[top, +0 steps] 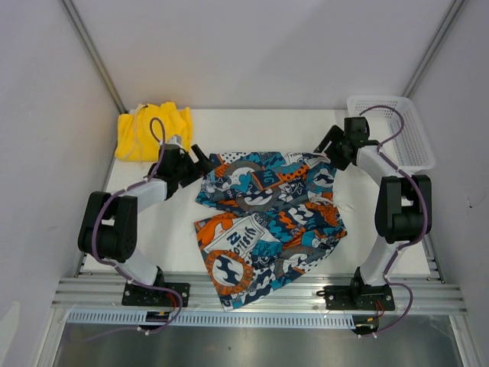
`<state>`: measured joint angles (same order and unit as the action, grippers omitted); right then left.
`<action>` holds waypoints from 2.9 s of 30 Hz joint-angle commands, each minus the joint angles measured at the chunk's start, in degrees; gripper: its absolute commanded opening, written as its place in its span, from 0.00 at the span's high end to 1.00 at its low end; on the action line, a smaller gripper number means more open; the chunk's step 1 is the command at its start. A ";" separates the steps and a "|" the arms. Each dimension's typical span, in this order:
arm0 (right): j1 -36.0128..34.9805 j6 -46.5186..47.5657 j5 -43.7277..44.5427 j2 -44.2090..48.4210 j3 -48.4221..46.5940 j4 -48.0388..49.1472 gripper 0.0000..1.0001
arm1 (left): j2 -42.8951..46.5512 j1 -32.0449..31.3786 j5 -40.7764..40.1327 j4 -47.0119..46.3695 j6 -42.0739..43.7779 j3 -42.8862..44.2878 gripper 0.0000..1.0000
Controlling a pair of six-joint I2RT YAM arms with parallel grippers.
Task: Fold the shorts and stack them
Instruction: Flatten the shorts out
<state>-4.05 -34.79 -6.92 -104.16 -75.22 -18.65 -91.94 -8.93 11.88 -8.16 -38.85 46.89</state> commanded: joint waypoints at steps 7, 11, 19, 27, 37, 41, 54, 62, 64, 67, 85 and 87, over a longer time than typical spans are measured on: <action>-1.30 -16.27 3.85 -3.24 -2.73 -0.15 0.32 | -0.26 -2.23 -1.33 -8.89 -2.02 0.13 0.04; -1.75 -19.17 3.14 -5.26 -3.27 -1.47 0.33 | 0.01 -2.50 -1.60 -8.45 -1.58 0.13 0.04; -2.10 -24.89 3.23 -10.09 -3.88 2.39 0.40 | -0.87 -3.64 -2.74 -7.75 0.09 1.53 0.04; -2.01 -23.31 2.26 -11.15 -4.41 5.03 1.00 | -5.17 -4.78 -0.90 -3.35 6.77 7.33 0.14; -2.80 -22.08 1.12 -6.49 1.13 12.15 1.00 | -13.42 -5.31 1.83 -2.47 9.06 14.17 0.24; -2.71 -21.38 -0.20 -7.20 0.87 12.94 1.00 | -16.16 -5.31 0.86 -2.90 9.32 15.68 0.25; -2.89 -19.53 -3.36 -6.76 0.51 15.23 1.00 | -18.98 -5.31 -5.81 -8.44 8.97 15.33 0.24; -2.10 -19.09 -4.60 -6.50 0.43 15.40 1.00 | -18.89 -5.13 -8.37 -9.94 8.79 15.33 0.24; -1.92 -19.09 -5.03 -6.41 0.51 15.66 1.00 | -20.20 -5.05 -5.57 -9.85 9.49 16.21 0.24; -1.66 -19.09 -5.56 -6.41 0.69 15.93 1.00 | -22.31 -4.96 -1.08 -8.80 10.81 19.02 0.27; -1.66 -17.95 -4.34 -4.74 0.78 15.93 1.00 | -21.97 0.05 12.55 -3.02 5.72 26.39 1.00; -1.48 -17.69 -4.07 -4.30 -0.18 15.41 1.00 | -21.18 0.84 13.86 -2.04 4.23 26.93 1.00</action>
<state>-5.80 -53.91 -12.38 -112.46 -74.04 -4.03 -117.54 -9.52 22.33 -12.01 -31.88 70.43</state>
